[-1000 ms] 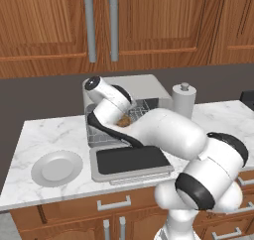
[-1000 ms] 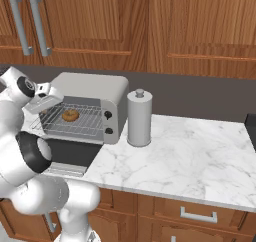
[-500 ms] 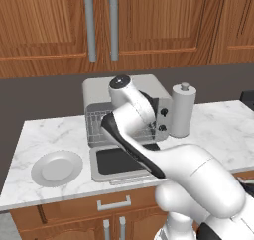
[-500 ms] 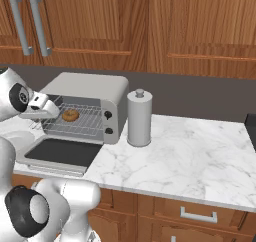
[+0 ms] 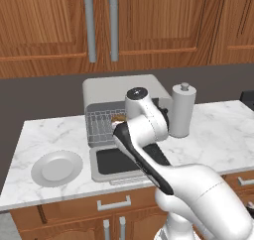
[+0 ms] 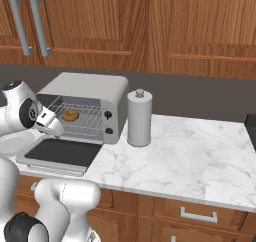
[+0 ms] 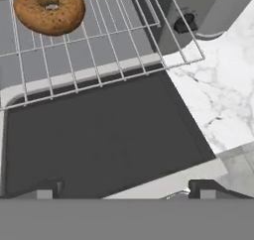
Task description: Pick up the bagel from the plate, place it on the toaster oven rack, close the door, and set the timer.
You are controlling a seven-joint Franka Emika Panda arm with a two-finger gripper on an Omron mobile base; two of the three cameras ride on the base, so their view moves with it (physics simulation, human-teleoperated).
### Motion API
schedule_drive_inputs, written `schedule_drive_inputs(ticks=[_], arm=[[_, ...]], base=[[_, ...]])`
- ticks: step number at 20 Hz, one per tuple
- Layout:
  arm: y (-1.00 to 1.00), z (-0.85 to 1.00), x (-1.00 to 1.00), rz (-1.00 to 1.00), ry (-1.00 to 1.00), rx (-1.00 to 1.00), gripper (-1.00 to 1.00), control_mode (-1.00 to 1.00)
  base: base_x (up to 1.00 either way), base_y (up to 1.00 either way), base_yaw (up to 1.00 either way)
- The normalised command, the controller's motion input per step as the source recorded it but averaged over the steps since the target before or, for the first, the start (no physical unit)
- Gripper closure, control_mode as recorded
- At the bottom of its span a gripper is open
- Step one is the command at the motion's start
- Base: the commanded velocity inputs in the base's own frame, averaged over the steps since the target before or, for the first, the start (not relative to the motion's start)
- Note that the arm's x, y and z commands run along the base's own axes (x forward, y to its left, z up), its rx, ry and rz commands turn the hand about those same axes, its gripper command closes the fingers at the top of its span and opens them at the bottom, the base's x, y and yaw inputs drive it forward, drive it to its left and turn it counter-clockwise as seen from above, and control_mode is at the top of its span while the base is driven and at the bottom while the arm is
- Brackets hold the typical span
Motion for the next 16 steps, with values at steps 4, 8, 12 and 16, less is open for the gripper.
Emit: schedule_drive_inputs(ticks=[4,8,12,16], arm=[[0.00,-0.28,0.33,-0.12,0.05,-0.01,-1.00,-1.00],[0.00,-0.29,0.52,-0.09,0.09,0.00,-1.00,-1.00],[0.00,-0.26,0.57,-0.05,0.07,0.00,-1.00,-1.00],[0.00,-0.23,0.63,-0.02,0.02,0.00,-1.00,-1.00]], base=[[0.00,0.00,0.00],[0.00,0.00,0.00],[0.00,0.00,0.00],[0.00,0.00,0.00]])
